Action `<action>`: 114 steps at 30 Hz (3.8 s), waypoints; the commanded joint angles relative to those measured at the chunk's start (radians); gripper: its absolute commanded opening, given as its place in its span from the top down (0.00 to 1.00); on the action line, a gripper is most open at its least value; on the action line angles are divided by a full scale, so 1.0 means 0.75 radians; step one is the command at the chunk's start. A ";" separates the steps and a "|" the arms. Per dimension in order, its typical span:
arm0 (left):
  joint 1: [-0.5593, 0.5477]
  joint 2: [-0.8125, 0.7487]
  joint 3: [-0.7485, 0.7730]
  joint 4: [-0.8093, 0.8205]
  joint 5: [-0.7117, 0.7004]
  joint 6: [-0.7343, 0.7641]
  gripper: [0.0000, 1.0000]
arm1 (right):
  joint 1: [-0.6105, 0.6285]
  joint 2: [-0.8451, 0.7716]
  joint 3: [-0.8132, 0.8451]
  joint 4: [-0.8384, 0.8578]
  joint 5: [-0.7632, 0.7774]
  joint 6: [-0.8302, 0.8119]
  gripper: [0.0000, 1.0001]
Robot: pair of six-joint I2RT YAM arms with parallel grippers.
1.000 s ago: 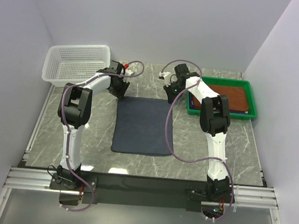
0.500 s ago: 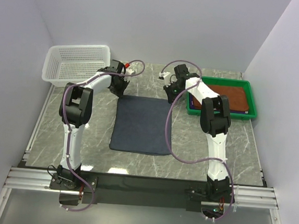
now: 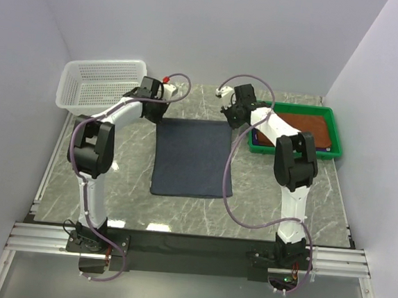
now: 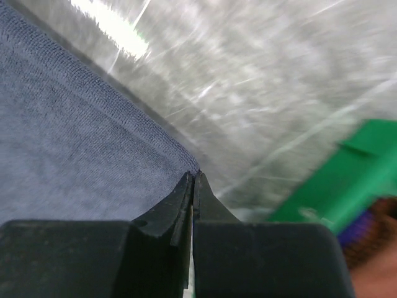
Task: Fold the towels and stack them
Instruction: Fold the towel
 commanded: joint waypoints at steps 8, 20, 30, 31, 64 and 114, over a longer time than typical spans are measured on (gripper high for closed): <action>0.008 -0.228 -0.169 0.170 0.035 -0.022 0.99 | 0.050 -0.251 -0.195 0.279 0.275 0.001 1.00; -0.043 -0.526 -0.444 0.176 0.106 -0.223 0.99 | 0.133 -0.586 -0.550 0.352 0.377 0.066 1.00; -0.092 -0.788 -0.745 0.156 0.035 -0.472 0.99 | 0.227 -0.822 -0.794 0.220 0.367 0.258 1.00; -0.092 -0.805 -0.753 0.137 0.019 -0.487 0.99 | 0.248 -0.846 -0.820 0.183 0.359 0.289 1.00; -0.098 -1.251 -1.263 0.139 0.127 -0.973 0.99 | 0.359 -0.857 -0.970 -0.030 0.469 0.708 1.00; -0.186 -1.484 -1.551 0.205 0.016 -1.329 0.99 | 0.403 -0.914 -1.097 -0.010 0.424 0.898 1.00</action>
